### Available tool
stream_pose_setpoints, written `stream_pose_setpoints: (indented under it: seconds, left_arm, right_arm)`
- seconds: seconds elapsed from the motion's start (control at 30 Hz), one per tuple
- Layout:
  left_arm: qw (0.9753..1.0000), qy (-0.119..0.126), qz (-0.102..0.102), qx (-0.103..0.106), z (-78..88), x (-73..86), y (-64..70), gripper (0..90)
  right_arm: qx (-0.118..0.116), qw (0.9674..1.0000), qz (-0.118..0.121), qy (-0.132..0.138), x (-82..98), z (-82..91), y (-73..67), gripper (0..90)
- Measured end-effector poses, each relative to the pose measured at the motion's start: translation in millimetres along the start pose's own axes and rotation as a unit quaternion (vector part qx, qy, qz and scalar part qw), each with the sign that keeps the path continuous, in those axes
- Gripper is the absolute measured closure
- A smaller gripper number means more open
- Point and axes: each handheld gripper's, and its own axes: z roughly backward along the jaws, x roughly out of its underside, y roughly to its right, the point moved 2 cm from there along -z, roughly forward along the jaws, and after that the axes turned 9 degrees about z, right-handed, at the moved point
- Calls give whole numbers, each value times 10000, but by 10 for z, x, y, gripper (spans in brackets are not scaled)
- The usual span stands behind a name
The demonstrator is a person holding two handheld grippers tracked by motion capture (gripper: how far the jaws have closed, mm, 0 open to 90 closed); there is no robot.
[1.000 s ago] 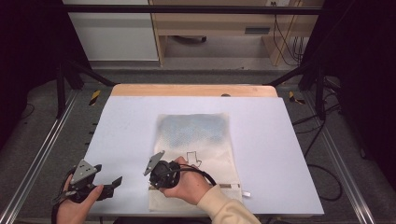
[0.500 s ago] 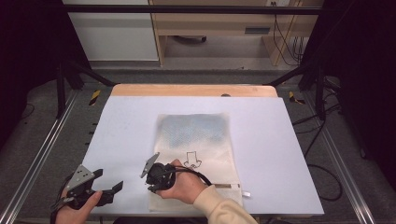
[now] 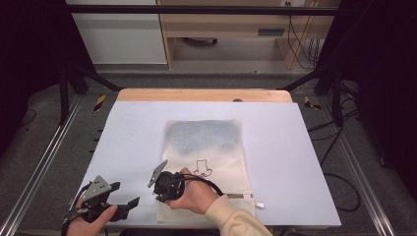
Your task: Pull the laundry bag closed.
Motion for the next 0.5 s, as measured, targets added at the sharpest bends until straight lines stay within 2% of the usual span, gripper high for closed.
stream_pose_setpoints:
  seconds: [0.1,0.13,0.17,0.3,0.4,0.5]
  left_arm:
    - [10000,-8,25,49,-27,11,48,110]
    - [9999,-102,-37,104,-52,25,94,112]
    - [9998,-109,-68,135,-65,31,117,114]
    - [9996,-173,-52,235,-122,42,169,100]
    - [9985,-182,122,497,-202,40,242,96]
    - [9980,-291,44,560,-243,41,290,96]
  right_arm:
    - [-9,10000,26,43,1,4,0,818]
    - [-2,10000,-49,78,4,16,-3,818]
    - [-9,10000,-19,94,7,21,1,818]
    - [-8,9998,-36,180,12,50,24,818]
    - [43,9996,-102,251,14,67,35,818]
    - [33,9996,-77,267,20,69,39,817]
